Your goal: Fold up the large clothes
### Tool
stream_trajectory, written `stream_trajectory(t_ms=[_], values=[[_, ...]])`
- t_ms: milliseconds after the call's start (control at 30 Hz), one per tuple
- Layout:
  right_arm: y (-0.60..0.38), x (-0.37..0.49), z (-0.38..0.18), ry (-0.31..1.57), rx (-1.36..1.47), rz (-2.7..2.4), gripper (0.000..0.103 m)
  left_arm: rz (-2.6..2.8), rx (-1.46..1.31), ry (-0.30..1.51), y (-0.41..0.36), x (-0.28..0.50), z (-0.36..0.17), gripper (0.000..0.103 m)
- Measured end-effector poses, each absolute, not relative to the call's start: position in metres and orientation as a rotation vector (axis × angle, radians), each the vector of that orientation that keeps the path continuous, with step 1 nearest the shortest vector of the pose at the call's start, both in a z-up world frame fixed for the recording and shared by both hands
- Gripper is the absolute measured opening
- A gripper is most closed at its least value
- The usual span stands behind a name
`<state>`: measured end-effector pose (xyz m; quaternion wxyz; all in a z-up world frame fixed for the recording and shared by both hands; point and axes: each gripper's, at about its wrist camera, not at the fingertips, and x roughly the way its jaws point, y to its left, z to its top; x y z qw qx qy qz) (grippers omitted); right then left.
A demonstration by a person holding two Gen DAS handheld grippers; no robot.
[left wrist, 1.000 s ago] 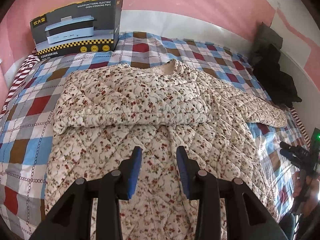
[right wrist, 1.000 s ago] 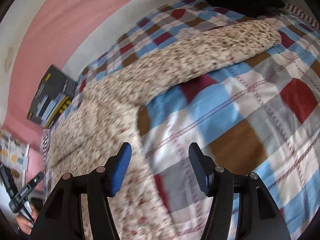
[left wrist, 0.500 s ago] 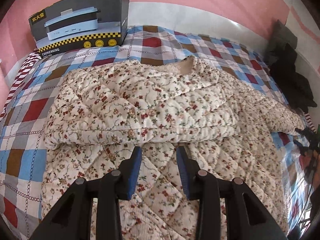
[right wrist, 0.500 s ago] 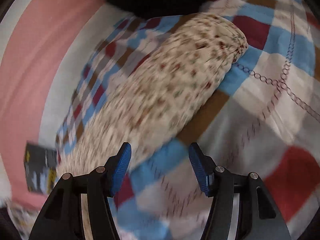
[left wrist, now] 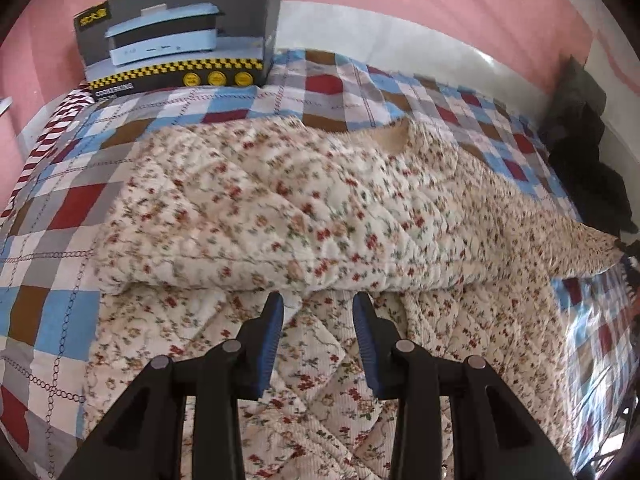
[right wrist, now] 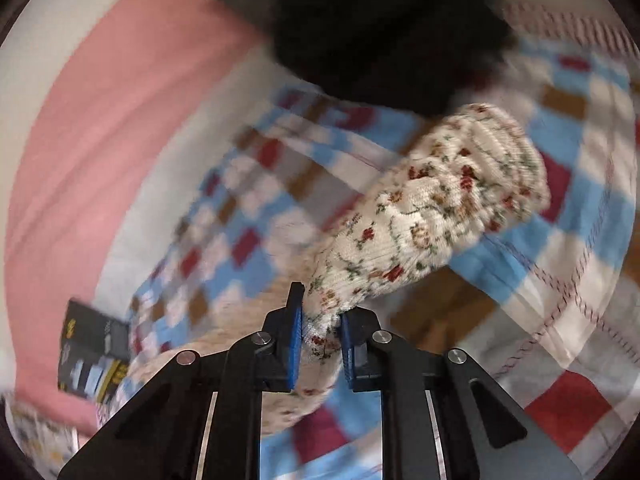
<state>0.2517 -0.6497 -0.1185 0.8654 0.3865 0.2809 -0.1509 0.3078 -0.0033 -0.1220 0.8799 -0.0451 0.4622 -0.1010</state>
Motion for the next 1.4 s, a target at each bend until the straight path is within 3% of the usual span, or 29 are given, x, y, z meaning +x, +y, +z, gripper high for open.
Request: stream_trajectory(t_ms=[233,400,600,800,933,1033,1100,1133,1400], values=[[-0.541,0.275,-0.01,0.516,0.603,-0.077,0.016,-0.2,-0.16,0.912,0.027,0.295,-0.097,0.038],[-0.437,0.303,0.018,0.549,0.471,0.089,0.016,-0.176,-0.196,0.882,0.056,0.287,-0.086,0.038],[-0.316,0.338,-0.017,0.674,0.344,0.256,0.016,-0.121,-0.248,0.862,0.1,0.279,-0.086,0.038],[-0.226,0.383,-0.102,0.874,0.257,0.335,0.016,-0.07,-0.287,0.87,0.136,0.275,-0.1,0.038],[-0.192,0.394,-0.158,1.022,0.2,0.343,0.025,-0.053,-0.307,0.881,0.149,0.275,-0.109,0.038],[-0.188,0.387,-0.164,1.004,0.195,0.355,0.035,-0.057,-0.316,0.886,0.15,0.277,-0.112,0.038],[-0.191,0.379,-0.151,0.991,0.241,0.434,0.061,-0.069,-0.316,0.881,0.145,0.28,-0.109,0.038],[-0.194,0.374,-0.145,0.989,0.268,0.479,0.064,-0.079,-0.316,0.877,0.141,0.282,-0.106,0.038],[-0.273,0.338,-0.104,0.819,0.328,0.379,0.062,-0.217,-0.232,0.794,0.074,0.312,-0.064,0.047]])
